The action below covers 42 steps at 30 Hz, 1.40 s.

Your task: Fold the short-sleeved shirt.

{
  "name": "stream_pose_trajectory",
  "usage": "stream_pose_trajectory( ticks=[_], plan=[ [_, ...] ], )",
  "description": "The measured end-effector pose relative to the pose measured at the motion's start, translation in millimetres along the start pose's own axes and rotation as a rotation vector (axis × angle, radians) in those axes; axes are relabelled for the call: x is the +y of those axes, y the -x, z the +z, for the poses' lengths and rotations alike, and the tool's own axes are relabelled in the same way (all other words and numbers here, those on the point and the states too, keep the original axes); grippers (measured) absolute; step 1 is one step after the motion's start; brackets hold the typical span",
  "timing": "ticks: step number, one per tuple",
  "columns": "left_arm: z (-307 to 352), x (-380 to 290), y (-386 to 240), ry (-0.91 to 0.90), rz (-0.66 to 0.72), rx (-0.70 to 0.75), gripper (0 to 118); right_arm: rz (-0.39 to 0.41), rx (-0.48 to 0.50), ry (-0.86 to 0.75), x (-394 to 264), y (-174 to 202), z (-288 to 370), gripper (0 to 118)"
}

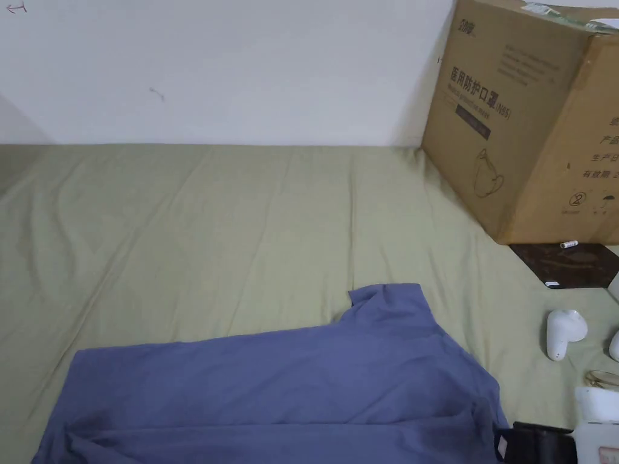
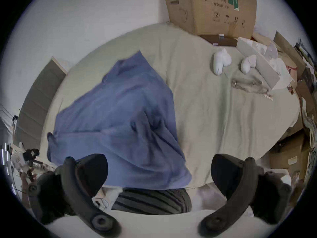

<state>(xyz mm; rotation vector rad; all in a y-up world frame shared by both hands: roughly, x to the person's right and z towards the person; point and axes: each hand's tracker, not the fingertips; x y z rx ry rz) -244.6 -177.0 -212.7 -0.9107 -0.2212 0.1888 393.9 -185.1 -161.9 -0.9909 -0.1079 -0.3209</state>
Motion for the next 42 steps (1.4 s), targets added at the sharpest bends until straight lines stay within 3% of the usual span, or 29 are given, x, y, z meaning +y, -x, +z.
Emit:
stream_pose_trajectory(
  ticks=[3, 4, 5, 7, 8, 12, 14, 15, 17, 18, 19, 20, 21, 22, 24, 25, 27, 30, 31, 32, 36, 37, 38, 39, 40, 42],
  plan=[
    [7, 12, -13, -0.024, -0.007, -0.004, 115, 0.12, 0.012, -0.021, 15, 27, 11, 116],
    [9, 18, -17, -0.023, -0.016, -0.008, 107, 0.146, 0.018, -0.045, 19, 38, 14, 109],
    [11, 23, -22, -0.02, -0.027, -0.033, 76, 0.169, 0.034, -0.09, 23, 48, 19, 84],
    [12, 31, -26, -0.037, -0.046, -0.047, 0, 0.193, 0.085, -0.159, 32, 74, 31, 12],
    [6, 19, -13, -0.052, -0.08, -0.004, 0, 0.193, 0.091, -0.189, 39, 83, 31, 3],
    [-22, 59, 10, -0.066, -0.105, -0.013, 0, 0.192, 0.146, -0.225, 66, 108, 23, 2],
    [-52, 129, -19, -0.074, -0.123, -0.017, 0, 0.206, 0.149, -0.233, 81, 118, 16, 2],
    [-64, 140, -6, -0.065, -0.051, 0.035, 0, 0.214, 0.15, -0.233, 86, 121, 12, 2],
    [-101, 166, 17, -0.012, -0.058, 0.009, 1, 0.227, 0.149, -0.22, 95, 128, 1, 2],
    [-117, 177, 29, 0.011, -0.057, -0.001, 9, 0.227, 0.147, -0.211, 100, 127, -5, 2],
    [-136, 188, 43, 0.043, -0.061, 0.014, 31, 0.222, 0.145, -0.201, 103, 126, -11, 2],
    [-155, 198, 56, 0.093, -0.078, 0.035, 82, 0.212, 0.145, -0.184, 105, 125, -16, 2],
    [-192, 192, 64, 0.128, -0.087, 0.048, 113, 0.202, 0.147, -0.17, 106, 125, -21, 2],
    [-210, 194, 74, 0.109, -0.091, 0.049, 118, 0.188, 0.149, -0.157, 108, 121, -27, 2],
    [-245, 203, 93, 0.178, -0.112, 0.076, 113, 0.17, 0.149, -0.127, 108, 117, -36, 2],
    [-221, 176, 46, 0.212, -0.122, 0.085, 113, 0.166, 0.144, -0.114, 107, 114, -41, 2],
    [-237, 169, 46, 0.274, -0.129, 0.082, 109, 0.161, 0.122, -0.09, 109, 107, -51, 2],
    [-232, 167, 38, 0.23, -0.228, 0.127, 75, 0.145, 0.108, -0.066, 118, 94, -68, 2],
    [-221, 168, 35, 0.187, -0.242, 0.074, 48, 0.139, 0.101, -0.059, 123, 89, -73, 2],
    [-213, 171, 31, 0.159, -0.266, 0.068, 1, 0.133, 0.095, -0.057, 130, 85, -80, 2],
    [-175, 167, 6, 0.148, -0.258, -0.004, 2, 0.051, 0.095, -0.058, 169, 66, -110, 6],
    [-168, 170, 1, 0.131, -0.26, -0.001, 2, 0.045, 0.088, -0.054, 182, 64, -122, 22],
    [-161, 172, -1, 0.119, -0.255, -0.004, 1, 0.046, 0.083, -0.037, 198, 55, -138, 69],
    [-154, 173, -2, 0.109, -0.248, -0.005, 2, 0.052, 0.074, -0.014, 210, 53, -151, 106],
    [-146, 174, -3, 0.092, -0.238, -0.011, 2, 0.051, 0.061, 0.011, 221, 49, -168, 117],
    [-134, 179, -3, 0.065, -0.222, -0.017, 2, 0.03, 0.046, 0.021, 240, 36, -198, 115]
  ],
)
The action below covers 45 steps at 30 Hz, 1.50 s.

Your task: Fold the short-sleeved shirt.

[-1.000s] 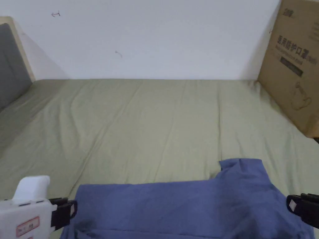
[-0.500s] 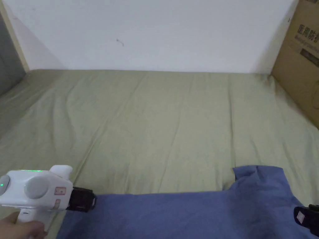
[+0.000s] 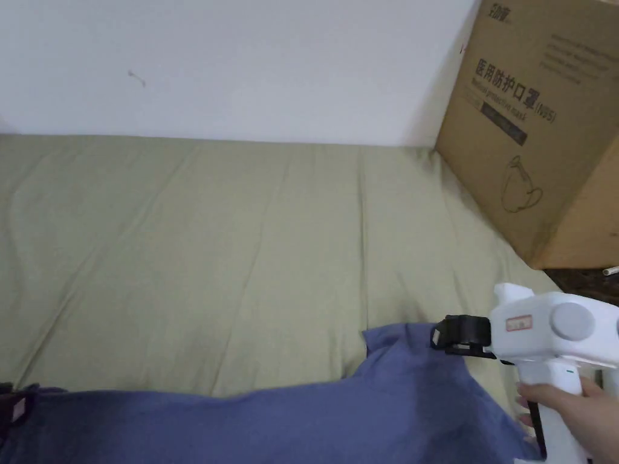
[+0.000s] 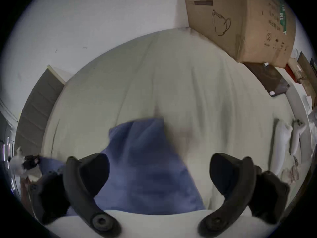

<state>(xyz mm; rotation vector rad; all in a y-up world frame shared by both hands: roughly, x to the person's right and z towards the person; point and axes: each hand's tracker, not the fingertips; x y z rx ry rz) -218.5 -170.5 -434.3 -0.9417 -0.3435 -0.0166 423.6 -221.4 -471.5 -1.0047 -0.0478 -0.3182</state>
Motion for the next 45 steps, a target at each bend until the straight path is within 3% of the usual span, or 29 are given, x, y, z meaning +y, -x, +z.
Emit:
stream_pose_trajectory(
  ticks=[2, 6, 7, 9, 10, 11, 12, 14, 20, 25, 35, 45],
  plan=[
    [6, 0, -1, -0.004, 0.013, -0.005, 1, -0.014, -0.069, 0.063, 9, -7, -22, 115],
    [8, 1, 0, 0.006, 0.028, 0.002, 1, -0.016, -0.08, 0.186, 11, -5, -74, 110],
    [6, 2, -2, 0.013, 0.027, 0.007, 2, 0.033, -0.125, 0.19, 9, 0, -77, 103],
    [1, 0, -2, 0.023, 0.029, 0.015, 2, 0.216, -0.191, 0.145, 5, 19, -52, 86],
    [-2, 0, 0, 0.025, 0.034, 0.014, 2, 0.278, -0.191, 0.115, 2, 26, -45, 69],
    [-7, -1, 3, 0.027, 0.046, 0.013, 2, 0.31, -0.176, 0.098, 0, 30, -40, 31],
    [-11, -2, 5, 0.027, 0.073, 0.006, 2, 0.324, -0.164, 0.102, -4, 38, -34, 0],
    [-14, -4, 8, 0.019, 0.104, 0.003, 1, 0.262, -0.097, 0.078, -9, 42, -18, 0],
    [3, 0, 10, -0.057, 0.106, 0.016, 2, 0.168, -0.071, -0.127, -12, 32, 63, 0],
    [35, 6, 4, -0.137, 0.083, -0.009, 1, 0.142, -0.049, -0.248, -29, 29, 136, 0],
    [78, -31, -3, -0.1, 0.036, -0.058, 2, 0.12, -0.037, -0.222, -123, 19, 201, 0],
    [91, -149, -1, 0.061, 0.076, -0.136, 2, -0.041, -0.011, 0.013, -276, -14, 212, 0]
  ],
)
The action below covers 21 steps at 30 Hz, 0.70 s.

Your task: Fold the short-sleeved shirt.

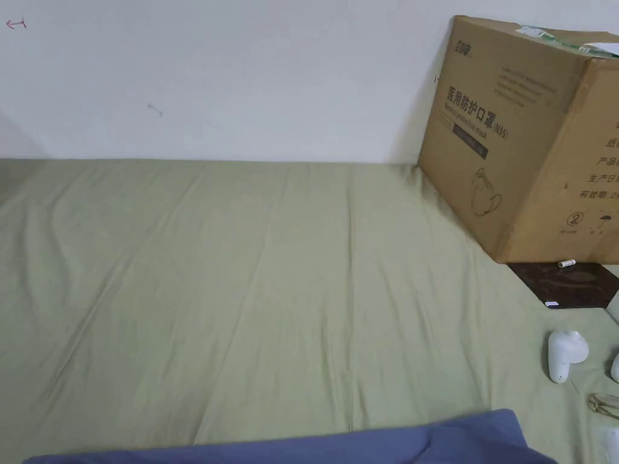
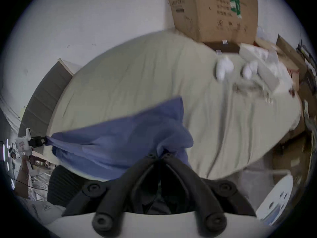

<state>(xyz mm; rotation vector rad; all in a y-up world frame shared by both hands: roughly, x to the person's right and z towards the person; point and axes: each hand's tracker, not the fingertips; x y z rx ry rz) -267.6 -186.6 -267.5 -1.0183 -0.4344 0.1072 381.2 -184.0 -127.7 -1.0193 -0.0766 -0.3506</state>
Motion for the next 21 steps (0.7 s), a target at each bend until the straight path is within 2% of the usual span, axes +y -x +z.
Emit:
stream_pose_trajectory(
  ticks=[2, 3, 4, 6, 7, 9, 10, 11, 12, 17, 21],
  plan=[
    [-4, -16, -1, 0.024, 0.013, 0.001, 2, -0.022, -0.008, 0.008, -13, -4, -10, 0],
    [-5, -21, 0, 0.01, 0.02, -0.006, 2, -0.035, 0.0, 0.011, -12, -31, -33, 0],
    [-6, -24, 0, 0.01, 0.03, -0.004, 2, -0.045, 0.008, 0.012, -12, -35, -39, 0],
    [-8, -27, 3, 0.004, 0.053, -0.003, 10, -0.049, 0.005, 0.005, -11, -33, -44, 3],
    [-6, -27, 2, -0.006, 0.051, 0.005, 20, -0.048, -0.008, 0.005, -10, -31, -44, 14],
    [1, -27, -4, -0.027, 0.044, 0.042, 57, -0.023, -0.036, 0.009, -4, -25, -41, 65],
    [4, -25, -4, -0.044, 0.034, 0.044, 79, -0.004, -0.043, 0.003, -2, -22, -37, 86],
    [9, -24, -8, -0.06, 0.028, 0.045, 108, 0.013, -0.045, -0.01, -2, -14, -32, 101],
    [13, -22, -13, -0.081, 0.021, 0.052, 118, 0.04, -0.052, -0.033, 1, -9, -27, 105],
    [46, -3, -49, -0.213, -0.008, 0.03, 118, 0.113, -0.013, -0.191, 24, 29, 7, 106],
    [60, 11, -89, -0.294, -0.046, 0.073, 117, 0.146, 0.03, -0.256, 42, 70, 23, 106]
  ],
)
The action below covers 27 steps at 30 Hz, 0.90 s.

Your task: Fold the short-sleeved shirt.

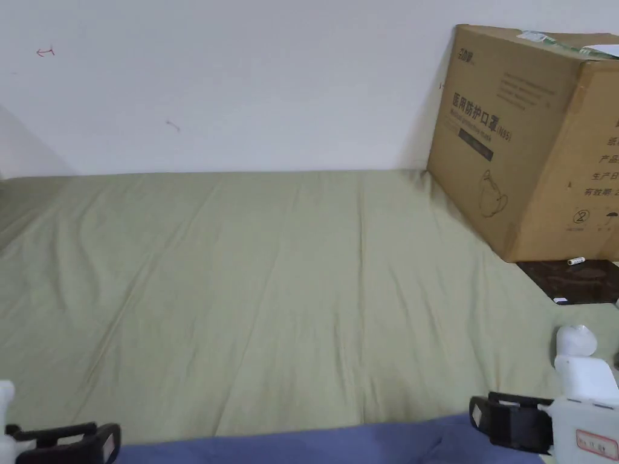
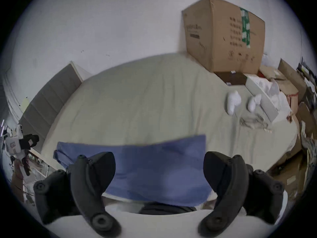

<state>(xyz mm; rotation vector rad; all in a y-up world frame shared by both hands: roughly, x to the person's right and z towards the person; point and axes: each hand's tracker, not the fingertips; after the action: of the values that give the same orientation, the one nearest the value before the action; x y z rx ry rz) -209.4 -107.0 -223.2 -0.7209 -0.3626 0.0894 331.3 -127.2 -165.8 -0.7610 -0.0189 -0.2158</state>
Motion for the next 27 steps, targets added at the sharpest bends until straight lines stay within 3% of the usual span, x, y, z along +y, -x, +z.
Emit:
stream_pose_trajectory(
  ticks=[1, 2, 3, 4, 5, 10, 13, 17, 19, 20, 21, 23, 24, 25, 27],
  plan=[
    [-5, -1, -2, -0.023, -0.025, 0.016, 115, 0.001, 0.017, -0.043, 4, 8, 1, 103],
    [-5, 0, -8, -0.046, -0.046, 0.023, 102, 0.004, 0.031, -0.077, 7, 16, 1, 89],
    [-5, 2, -17, -0.067, -0.068, 0.029, 79, 0.01, 0.028, -0.101, 11, 22, 1, 66],
    [-8, 4, -25, -0.064, -0.079, 0.031, 44, 0.018, 0.024, -0.106, 14, 29, -3, 34],
    [-13, 4, -30, -0.058, -0.079, 0.033, 0, 0.021, 0.021, -0.108, 17, 34, -7, 2],
    [-28, 13, -26, -0.052, -0.018, -0.016, 0, 0.022, 0.057, -0.118, 28, 49, -12, 2],
    [-30, 18, 9, -0.002, 0.073, -0.045, 0, 0.035, 0.063, -0.113, 31, 49, -6, 2],
    [-35, 8, 81, 0.123, 0.273, -0.273, 0, 0.006, 0.09, -0.099, 32, 45, 13, 2],
    [-41, -6, 115, 0.166, 0.437, -0.368, 2, 0.027, 0.074, -0.097, 32, 45, 17, 2],
    [-45, -15, 130, 0.172, 0.499, -0.391, 15, 0.044, 0.056, -0.097, 32, 45, 18, 2],
    [-50, -24, 148, 0.169, 0.536, -0.399, 38, 0.055, 0.045, -0.098, 32, 45, 17, 2],
    [-61, -40, 171, 0.176, 0.575, -0.395, 112, 0.063, 0.029, -0.087, 31, 52, 15, 2],
    [-67, -46, 175, 0.18, 0.604, -0.402, 118, 0.057, 0.021, -0.076, 31, 52, 12, 2],
    [-75, -54, 178, 0.209, 0.568, -0.389, 115, 0.042, 0.02, -0.061, 30, 51, 9, 2],
    [-86, -63, 190, 0.195, 0.632, -0.454, 118, 0.014, 0.032, -0.034, 29, 57, 6, 2]
  ],
)
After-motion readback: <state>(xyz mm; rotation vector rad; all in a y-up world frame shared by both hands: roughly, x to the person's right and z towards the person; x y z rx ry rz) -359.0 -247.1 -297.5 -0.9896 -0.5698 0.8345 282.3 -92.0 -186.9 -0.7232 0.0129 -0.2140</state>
